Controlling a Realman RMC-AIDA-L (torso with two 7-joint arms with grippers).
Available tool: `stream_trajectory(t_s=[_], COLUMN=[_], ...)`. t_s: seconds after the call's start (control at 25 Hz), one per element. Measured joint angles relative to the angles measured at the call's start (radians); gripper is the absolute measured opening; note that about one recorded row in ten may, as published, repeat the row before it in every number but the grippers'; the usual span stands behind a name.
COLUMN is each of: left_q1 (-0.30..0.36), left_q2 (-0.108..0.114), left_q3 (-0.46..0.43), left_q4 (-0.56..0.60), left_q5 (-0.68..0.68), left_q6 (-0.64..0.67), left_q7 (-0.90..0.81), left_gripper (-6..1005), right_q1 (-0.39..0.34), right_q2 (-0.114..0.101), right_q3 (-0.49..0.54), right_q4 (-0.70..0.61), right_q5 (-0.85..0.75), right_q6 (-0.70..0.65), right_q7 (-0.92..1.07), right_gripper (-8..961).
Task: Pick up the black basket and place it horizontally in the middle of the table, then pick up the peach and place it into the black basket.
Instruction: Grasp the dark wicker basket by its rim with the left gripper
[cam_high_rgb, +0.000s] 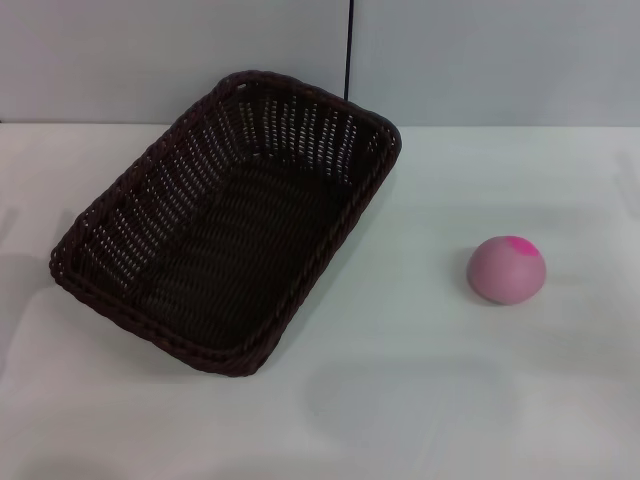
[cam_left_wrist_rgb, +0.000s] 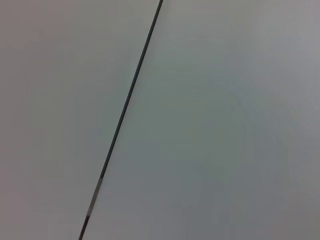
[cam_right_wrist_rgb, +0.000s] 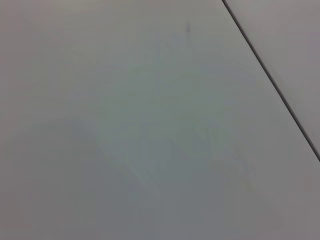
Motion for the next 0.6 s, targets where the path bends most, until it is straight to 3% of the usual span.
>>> stream_trajectory(t_s=[0.4, 0.6], left_q1=[0.022, 0.065], left_q2=[0.005, 0.016], left_q3=[0.011, 0.101], left_q4=[0.033, 0.191], left_q5=[0.002, 0.003], left_q6=[0.023, 0.038], left_q7=[-0.113, -0.203], left_gripper=[739, 739], right_q1=[-0.011, -0.029], right_q2=[-0.002, -0.005], right_q3=[0.0, 0.0], right_q4=[0.032, 0.013], right_q5=[-0.004, -0.001], right_q6=[-0.034, -0.039], right_q7=[0.012, 0.037], right_gripper=[738, 738])
